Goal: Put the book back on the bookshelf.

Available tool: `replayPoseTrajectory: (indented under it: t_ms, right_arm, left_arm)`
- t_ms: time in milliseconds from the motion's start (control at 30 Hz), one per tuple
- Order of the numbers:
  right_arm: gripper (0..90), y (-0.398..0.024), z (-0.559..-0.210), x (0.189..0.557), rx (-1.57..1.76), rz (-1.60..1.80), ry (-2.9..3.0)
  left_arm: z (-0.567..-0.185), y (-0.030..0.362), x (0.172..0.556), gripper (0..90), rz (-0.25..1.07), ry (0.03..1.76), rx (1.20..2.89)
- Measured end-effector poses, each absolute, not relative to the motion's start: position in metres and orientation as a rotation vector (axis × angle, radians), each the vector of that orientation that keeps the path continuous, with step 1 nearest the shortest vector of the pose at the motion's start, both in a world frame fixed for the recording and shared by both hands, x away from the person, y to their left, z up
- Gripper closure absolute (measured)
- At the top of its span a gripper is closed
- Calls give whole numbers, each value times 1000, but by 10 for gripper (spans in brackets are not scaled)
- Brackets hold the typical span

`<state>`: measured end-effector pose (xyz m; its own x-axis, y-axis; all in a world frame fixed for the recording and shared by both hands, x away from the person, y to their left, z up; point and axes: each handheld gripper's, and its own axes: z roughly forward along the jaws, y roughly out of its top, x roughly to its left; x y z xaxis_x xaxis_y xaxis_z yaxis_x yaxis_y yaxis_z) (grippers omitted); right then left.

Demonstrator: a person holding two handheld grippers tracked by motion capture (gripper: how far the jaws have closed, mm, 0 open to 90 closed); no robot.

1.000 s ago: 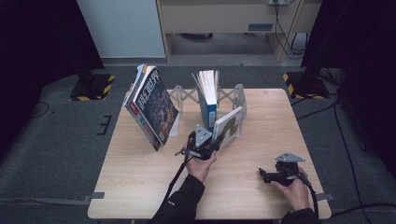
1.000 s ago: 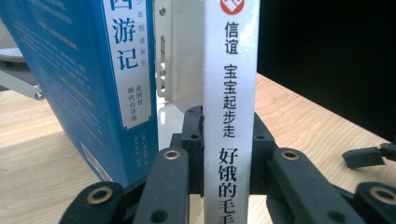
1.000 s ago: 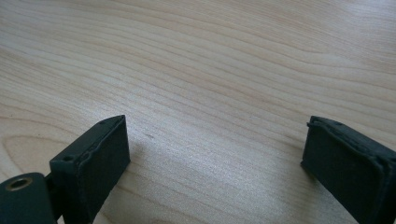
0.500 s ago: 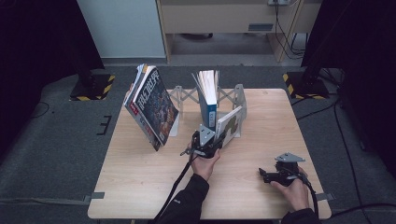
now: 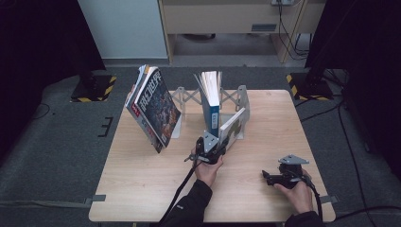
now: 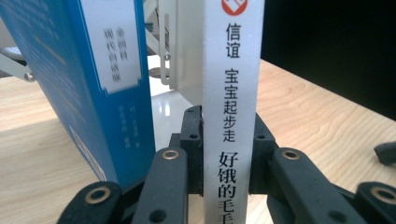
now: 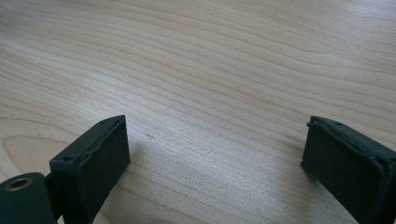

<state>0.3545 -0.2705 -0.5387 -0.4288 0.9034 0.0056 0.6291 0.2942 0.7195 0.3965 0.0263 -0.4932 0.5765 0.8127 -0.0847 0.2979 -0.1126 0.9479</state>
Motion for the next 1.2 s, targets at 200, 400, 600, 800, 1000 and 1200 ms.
replayPoseTrajectory:
  t_ms: [200, 400, 600, 800, 1000, 1200]
  right_arm:
    - [75, -271, -539, 355, 1373, 924, 2166]
    - [75, -271, -539, 355, 1372, 924, 2165]
    - [75, -271, -539, 355, 1373, 924, 2165]
    - [75, -271, -539, 355, 1372, 924, 2165]
    - [75, -271, -539, 355, 1372, 924, 2166]
    - [75, -270, -539, 355, 1373, 924, 2166]
  left_arm:
    - [-503, 28, 392, 737, 566, 933, 1699]
    - [-510, 30, 388, 736, 555, 937, 1719]
    - [-517, 33, 386, 735, 539, 949, 1728]
    - [-523, 28, 386, 733, 530, 949, 1764]
    - [-525, 25, 388, 719, 537, 924, 1778]
    - [-524, 25, 385, 643, 499, 893, 1770]
